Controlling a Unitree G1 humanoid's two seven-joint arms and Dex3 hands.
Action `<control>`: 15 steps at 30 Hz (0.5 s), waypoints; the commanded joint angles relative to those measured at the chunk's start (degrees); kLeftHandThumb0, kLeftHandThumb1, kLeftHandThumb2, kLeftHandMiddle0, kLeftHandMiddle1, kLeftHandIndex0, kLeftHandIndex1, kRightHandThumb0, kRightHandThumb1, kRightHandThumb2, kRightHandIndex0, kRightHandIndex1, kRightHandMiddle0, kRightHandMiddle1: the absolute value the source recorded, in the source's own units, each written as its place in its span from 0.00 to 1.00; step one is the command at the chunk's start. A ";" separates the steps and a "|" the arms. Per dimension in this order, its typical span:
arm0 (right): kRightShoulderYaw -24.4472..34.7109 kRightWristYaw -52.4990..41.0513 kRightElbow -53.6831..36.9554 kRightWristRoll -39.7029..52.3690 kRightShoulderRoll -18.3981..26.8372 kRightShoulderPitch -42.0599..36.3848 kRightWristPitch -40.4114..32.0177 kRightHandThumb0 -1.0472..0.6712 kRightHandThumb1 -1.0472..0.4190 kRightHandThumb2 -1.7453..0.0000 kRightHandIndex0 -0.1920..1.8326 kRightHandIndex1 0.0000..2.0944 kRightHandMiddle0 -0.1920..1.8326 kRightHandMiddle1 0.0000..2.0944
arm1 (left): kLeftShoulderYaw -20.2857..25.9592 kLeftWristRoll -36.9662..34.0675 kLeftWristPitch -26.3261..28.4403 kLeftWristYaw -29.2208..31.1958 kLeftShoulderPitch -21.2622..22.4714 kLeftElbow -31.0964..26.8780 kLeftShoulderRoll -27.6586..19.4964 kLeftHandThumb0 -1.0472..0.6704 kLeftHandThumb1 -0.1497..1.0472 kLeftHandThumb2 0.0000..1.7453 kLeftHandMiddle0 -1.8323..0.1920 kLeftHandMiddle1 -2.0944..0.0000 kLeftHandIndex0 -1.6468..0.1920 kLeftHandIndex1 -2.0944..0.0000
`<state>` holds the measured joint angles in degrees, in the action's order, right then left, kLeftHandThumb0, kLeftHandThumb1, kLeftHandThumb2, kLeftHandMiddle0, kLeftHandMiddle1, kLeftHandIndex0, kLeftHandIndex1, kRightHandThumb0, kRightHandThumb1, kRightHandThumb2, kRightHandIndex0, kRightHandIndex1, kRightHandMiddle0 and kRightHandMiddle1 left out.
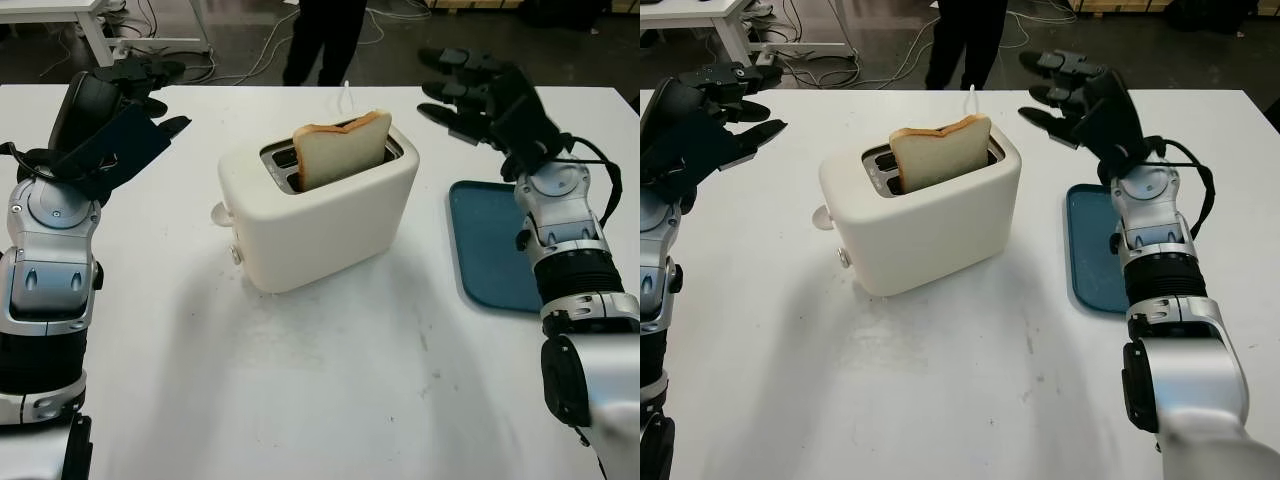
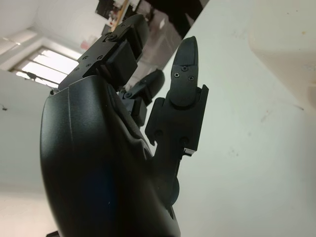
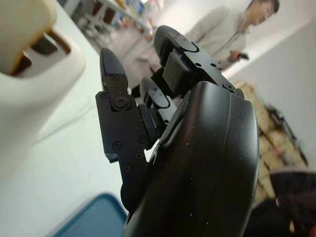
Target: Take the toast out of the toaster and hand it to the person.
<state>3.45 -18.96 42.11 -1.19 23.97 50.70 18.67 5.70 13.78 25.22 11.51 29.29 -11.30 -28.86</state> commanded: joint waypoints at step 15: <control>-6.41 -16.89 -3.16 -2.10 3.52 15.99 4.08 0.23 0.30 1.00 0.61 0.10 0.59 0.06 | 0.39 0.18 1.33 -0.46 -0.62 -1.07 -0.05 0.42 0.89 0.10 0.70 0.67 0.54 0.99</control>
<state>-1.78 -35.16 39.60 -1.99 27.53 65.53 22.18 5.85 13.75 26.09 11.51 29.20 -11.92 -28.85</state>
